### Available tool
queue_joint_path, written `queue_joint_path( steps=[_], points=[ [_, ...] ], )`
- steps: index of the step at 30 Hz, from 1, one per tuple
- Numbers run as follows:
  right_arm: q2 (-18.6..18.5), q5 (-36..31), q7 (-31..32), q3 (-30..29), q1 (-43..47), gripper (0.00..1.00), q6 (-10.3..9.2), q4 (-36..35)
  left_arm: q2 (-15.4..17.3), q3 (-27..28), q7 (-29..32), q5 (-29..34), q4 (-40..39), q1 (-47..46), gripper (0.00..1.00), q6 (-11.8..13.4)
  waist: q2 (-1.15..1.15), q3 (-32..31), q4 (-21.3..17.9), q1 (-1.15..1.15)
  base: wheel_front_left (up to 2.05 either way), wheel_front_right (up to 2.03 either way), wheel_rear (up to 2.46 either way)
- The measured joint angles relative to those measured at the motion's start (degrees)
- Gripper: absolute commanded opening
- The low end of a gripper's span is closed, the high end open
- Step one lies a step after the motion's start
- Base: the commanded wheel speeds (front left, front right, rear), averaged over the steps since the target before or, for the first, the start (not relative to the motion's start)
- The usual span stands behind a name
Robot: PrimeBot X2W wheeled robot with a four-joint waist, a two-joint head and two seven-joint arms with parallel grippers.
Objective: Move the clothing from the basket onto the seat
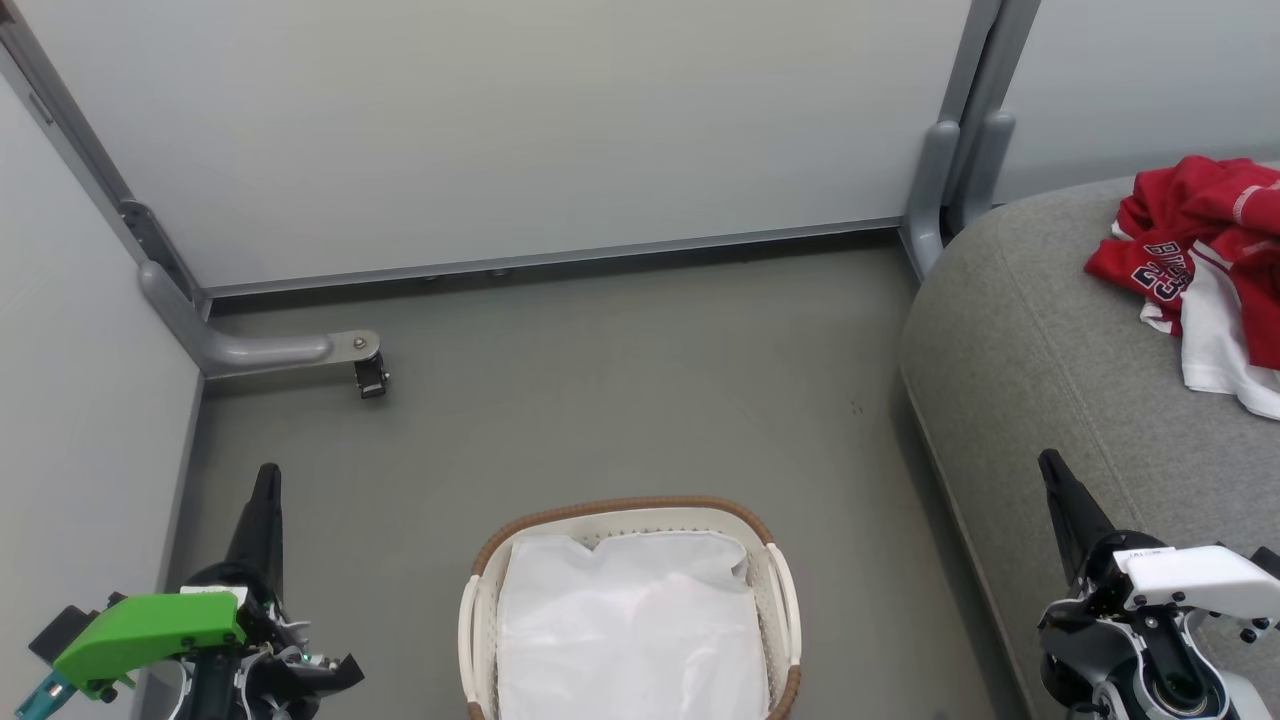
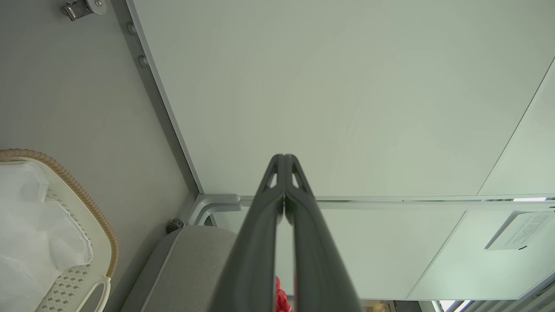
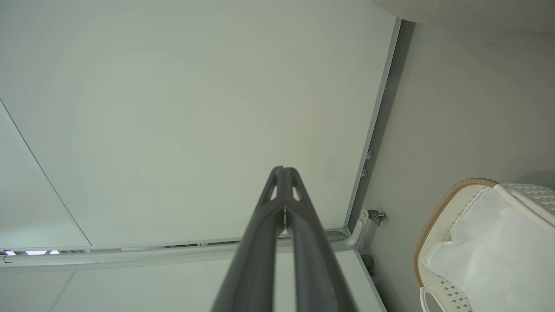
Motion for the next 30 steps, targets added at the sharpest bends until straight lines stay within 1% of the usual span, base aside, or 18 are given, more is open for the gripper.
queue_joint_path(
  steps=[30],
  points=[
    [0.0,0.0,0.0,0.0,0.0,0.00,0.00,0.0,0.0,0.0,0.0,0.0,0.0,0.0,0.00,0.0,0.00,0.0,0.0,0.00,0.00,0.00,0.00]
  ],
)
